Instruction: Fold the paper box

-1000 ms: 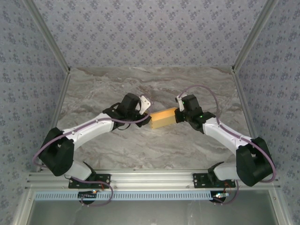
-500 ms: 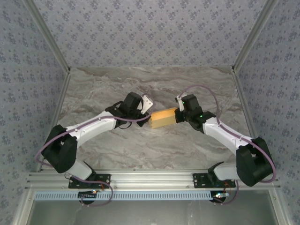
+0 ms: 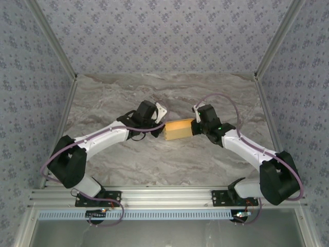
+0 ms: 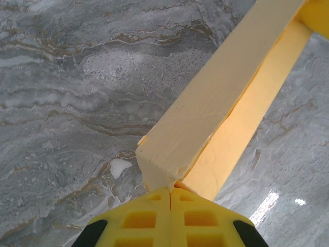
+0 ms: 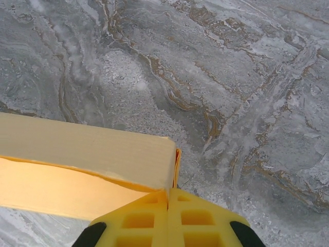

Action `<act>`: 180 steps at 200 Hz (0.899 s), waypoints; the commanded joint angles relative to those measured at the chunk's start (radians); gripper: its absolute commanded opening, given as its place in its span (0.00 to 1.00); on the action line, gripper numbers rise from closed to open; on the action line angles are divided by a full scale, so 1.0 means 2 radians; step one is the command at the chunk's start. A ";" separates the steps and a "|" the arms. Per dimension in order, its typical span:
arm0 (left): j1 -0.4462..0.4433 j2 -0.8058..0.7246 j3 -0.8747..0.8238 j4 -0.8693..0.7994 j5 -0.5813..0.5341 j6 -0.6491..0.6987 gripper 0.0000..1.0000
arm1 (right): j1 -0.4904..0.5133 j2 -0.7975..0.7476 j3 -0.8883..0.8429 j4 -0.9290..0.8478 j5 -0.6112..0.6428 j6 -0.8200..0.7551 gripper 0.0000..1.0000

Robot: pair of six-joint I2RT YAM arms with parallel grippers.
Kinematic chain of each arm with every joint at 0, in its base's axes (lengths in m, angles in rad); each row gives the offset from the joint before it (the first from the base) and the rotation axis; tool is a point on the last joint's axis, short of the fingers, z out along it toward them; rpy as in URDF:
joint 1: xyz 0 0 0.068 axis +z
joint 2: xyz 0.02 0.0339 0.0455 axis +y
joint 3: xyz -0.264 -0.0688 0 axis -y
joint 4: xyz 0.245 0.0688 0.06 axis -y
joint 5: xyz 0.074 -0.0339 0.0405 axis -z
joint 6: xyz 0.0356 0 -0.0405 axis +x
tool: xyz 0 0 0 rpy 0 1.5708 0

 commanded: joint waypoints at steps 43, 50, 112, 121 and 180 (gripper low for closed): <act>-0.001 0.003 0.042 -0.005 0.021 -0.084 0.00 | 0.019 -0.006 -0.001 -0.003 0.023 0.018 0.00; 0.000 0.005 0.043 -0.003 0.027 -0.091 0.00 | 0.020 -0.007 -0.002 -0.002 0.024 0.018 0.00; 0.014 0.011 0.033 0.025 0.066 -0.158 0.00 | 0.029 -0.007 -0.009 -0.002 0.035 0.024 0.00; 0.017 0.011 0.028 0.032 0.072 -0.169 0.00 | 0.031 -0.007 -0.010 -0.002 0.037 0.024 0.00; 0.040 0.013 0.010 0.057 0.119 -0.219 0.00 | 0.036 -0.007 -0.009 -0.009 0.049 0.021 0.00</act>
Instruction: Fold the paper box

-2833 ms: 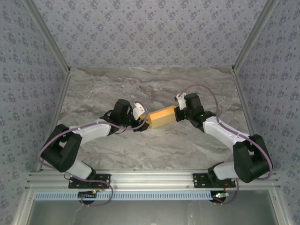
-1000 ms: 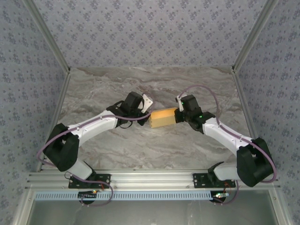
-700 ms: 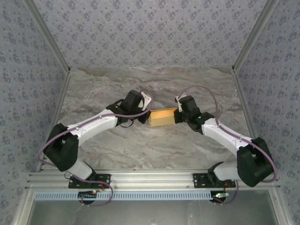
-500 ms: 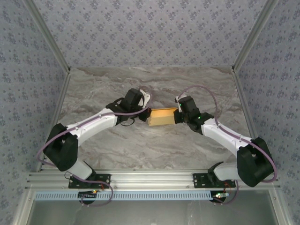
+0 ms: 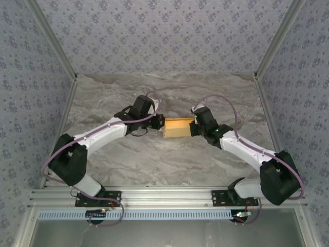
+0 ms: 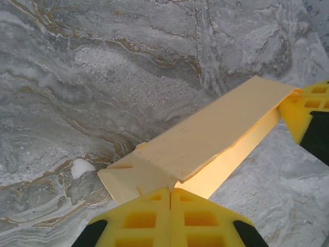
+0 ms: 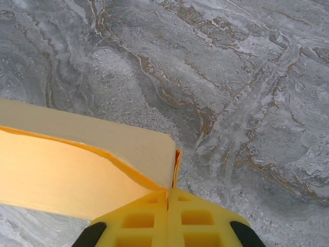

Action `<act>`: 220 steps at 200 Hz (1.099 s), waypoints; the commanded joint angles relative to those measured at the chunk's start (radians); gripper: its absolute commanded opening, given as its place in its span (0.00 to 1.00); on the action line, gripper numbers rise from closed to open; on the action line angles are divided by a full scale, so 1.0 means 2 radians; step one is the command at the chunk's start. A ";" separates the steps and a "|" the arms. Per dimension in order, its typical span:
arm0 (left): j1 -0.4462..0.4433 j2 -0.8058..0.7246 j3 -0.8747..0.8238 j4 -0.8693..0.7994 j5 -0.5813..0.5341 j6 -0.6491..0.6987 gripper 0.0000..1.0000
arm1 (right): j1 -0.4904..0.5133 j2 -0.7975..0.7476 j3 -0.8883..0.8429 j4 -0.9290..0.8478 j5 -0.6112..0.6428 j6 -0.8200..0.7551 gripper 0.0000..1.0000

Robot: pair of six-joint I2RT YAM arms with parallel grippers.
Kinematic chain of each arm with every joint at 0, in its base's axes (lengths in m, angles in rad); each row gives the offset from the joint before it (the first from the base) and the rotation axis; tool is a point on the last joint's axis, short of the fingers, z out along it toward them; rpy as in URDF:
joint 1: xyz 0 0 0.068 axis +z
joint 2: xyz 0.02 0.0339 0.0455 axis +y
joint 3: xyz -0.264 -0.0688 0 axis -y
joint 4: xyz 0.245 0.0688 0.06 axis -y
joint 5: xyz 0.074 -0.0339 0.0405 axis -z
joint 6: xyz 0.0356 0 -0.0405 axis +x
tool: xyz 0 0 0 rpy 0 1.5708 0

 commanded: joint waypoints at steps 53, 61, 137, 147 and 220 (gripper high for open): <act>0.013 0.010 -0.013 0.041 0.057 -0.057 0.00 | 0.014 -0.001 -0.001 -0.012 -0.005 0.007 0.00; 0.012 0.012 -0.015 0.045 0.062 -0.065 0.00 | 0.015 0.001 0.000 -0.013 -0.005 0.008 0.00; 0.021 0.032 -0.020 0.070 0.084 -0.122 0.00 | 0.024 0.013 0.013 -0.024 0.001 0.007 0.00; 0.022 0.032 -0.021 0.075 0.085 -0.127 0.00 | 0.025 0.012 0.014 -0.024 0.001 0.007 0.00; 0.031 0.041 -0.022 0.102 0.102 -0.161 0.00 | 0.025 0.017 0.020 -0.034 0.011 0.001 0.00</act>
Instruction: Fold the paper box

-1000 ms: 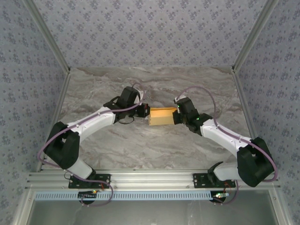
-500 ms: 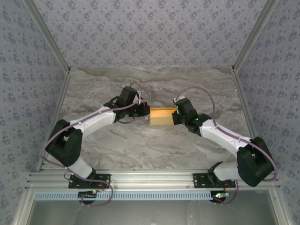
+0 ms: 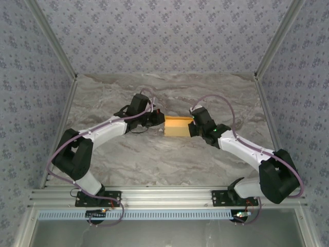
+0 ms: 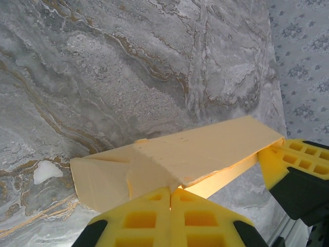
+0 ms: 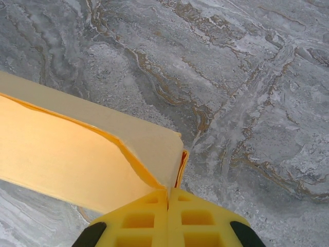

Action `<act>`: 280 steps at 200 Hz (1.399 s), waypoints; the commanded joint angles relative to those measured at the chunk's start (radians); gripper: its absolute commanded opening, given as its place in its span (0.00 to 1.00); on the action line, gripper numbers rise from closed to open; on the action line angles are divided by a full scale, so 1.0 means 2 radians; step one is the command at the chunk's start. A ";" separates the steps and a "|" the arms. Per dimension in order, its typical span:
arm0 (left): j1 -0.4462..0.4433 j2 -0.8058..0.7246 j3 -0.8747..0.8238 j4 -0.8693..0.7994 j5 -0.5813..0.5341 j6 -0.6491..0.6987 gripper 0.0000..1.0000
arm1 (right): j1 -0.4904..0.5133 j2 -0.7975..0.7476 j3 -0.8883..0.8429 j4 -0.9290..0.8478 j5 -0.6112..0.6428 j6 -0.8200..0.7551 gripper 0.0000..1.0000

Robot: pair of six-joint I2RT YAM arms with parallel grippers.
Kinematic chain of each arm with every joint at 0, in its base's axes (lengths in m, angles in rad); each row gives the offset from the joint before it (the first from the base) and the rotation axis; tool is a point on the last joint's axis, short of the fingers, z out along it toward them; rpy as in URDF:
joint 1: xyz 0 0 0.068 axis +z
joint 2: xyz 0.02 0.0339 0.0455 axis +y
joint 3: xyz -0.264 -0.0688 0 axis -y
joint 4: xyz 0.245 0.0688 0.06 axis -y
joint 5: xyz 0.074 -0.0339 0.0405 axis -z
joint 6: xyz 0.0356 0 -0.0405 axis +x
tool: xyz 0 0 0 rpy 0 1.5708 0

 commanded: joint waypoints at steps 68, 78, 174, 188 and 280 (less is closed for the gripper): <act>0.009 0.008 -0.019 0.054 0.054 -0.052 0.00 | 0.010 0.009 0.009 -0.027 -0.006 0.000 0.00; 0.010 0.007 -0.020 0.057 0.057 -0.056 0.00 | 0.010 0.009 0.009 -0.028 -0.006 0.000 0.00; 0.019 0.004 -0.040 0.104 0.064 -0.107 0.00 | 0.011 0.013 0.012 -0.031 -0.004 -0.002 0.00; 0.019 0.005 -0.043 0.110 0.065 -0.114 0.00 | 0.011 0.013 0.011 -0.031 -0.004 -0.002 0.00; 0.020 0.011 -0.062 0.152 0.062 -0.160 0.00 | 0.012 0.014 0.012 -0.035 -0.004 0.000 0.00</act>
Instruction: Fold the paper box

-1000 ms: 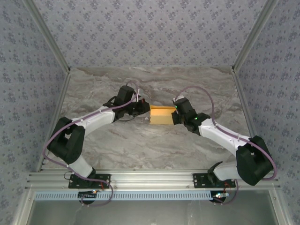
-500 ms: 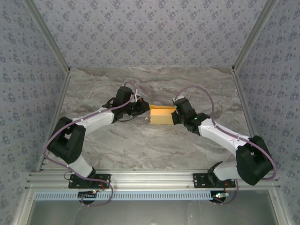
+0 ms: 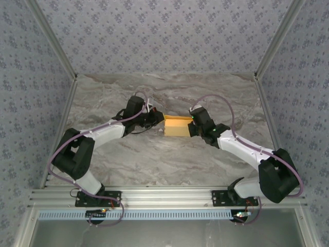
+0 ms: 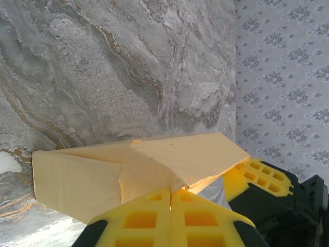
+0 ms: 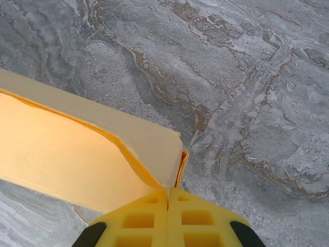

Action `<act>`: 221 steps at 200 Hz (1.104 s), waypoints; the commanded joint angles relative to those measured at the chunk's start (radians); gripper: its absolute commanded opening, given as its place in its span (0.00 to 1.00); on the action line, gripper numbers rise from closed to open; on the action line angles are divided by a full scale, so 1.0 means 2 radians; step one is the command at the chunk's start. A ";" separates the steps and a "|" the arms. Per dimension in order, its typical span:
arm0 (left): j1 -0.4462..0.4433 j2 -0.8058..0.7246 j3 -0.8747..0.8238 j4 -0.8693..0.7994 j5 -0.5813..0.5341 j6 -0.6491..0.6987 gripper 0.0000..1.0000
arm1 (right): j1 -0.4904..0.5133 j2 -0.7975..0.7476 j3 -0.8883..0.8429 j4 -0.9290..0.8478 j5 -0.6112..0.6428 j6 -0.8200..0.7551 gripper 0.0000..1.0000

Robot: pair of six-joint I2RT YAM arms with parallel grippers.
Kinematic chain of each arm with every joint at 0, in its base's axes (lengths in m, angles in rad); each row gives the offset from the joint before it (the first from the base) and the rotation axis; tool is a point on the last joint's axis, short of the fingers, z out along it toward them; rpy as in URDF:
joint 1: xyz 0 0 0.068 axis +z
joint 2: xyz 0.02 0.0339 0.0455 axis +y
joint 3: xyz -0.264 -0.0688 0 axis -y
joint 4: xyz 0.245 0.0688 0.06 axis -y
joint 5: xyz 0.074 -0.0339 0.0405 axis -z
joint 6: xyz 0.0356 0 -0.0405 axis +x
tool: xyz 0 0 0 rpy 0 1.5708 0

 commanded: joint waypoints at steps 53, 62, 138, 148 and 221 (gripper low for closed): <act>0.000 0.010 -0.017 0.053 0.010 -0.053 0.00 | 0.009 0.015 0.016 -0.036 -0.017 0.005 0.00; 0.001 0.009 -0.017 0.053 0.010 -0.055 0.00 | 0.008 0.016 0.017 -0.039 -0.017 0.005 0.00; -0.003 0.001 0.014 -0.048 -0.010 0.036 0.00 | 0.005 0.018 0.027 -0.051 -0.016 0.002 0.00; -0.005 -0.003 0.019 -0.071 -0.021 0.059 0.00 | 0.005 0.017 0.028 -0.051 -0.016 0.003 0.00; -0.019 -0.024 0.044 -0.162 -0.058 0.154 0.23 | 0.004 0.020 0.037 -0.059 -0.016 0.004 0.00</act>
